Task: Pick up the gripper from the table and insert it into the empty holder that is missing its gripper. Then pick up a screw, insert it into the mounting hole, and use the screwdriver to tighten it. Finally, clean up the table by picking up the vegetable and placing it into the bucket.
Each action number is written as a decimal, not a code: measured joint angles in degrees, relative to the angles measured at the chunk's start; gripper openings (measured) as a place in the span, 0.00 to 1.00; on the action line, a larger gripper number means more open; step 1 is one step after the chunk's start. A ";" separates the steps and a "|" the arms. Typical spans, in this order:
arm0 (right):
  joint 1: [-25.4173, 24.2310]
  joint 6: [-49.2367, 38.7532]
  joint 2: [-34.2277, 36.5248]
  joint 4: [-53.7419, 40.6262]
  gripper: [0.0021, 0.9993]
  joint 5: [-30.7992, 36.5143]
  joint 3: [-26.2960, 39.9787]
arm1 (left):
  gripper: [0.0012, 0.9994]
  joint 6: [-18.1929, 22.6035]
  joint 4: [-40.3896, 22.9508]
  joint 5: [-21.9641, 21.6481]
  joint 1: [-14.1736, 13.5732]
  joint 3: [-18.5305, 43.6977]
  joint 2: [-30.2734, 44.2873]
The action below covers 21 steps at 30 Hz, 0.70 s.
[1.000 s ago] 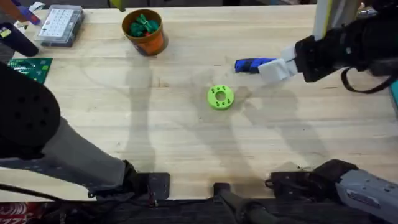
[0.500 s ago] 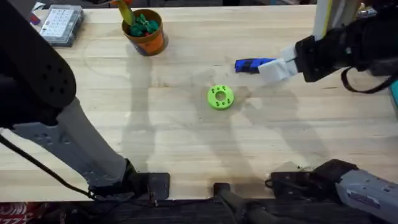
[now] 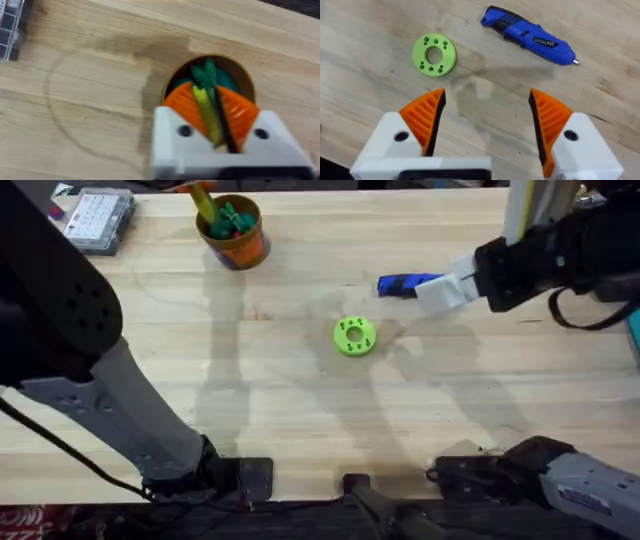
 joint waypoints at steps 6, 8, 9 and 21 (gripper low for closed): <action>0.00 0.00 0.00 0.00 0.97 0.00 0.00 | 0.97 -0.50 0.02 0.03 0.00 0.00 0.00; 0.00 0.00 0.00 -0.02 0.97 0.00 0.00 | 0.99 -0.59 0.01 0.03 0.00 0.00 0.00; 0.00 0.00 0.00 0.00 0.97 0.00 0.00 | 0.99 -0.59 -0.01 0.03 0.00 0.00 0.00; 0.00 0.00 0.00 -0.02 0.97 0.00 0.00 | 0.99 -0.57 -9.03 0.16 0.00 0.02 -2.69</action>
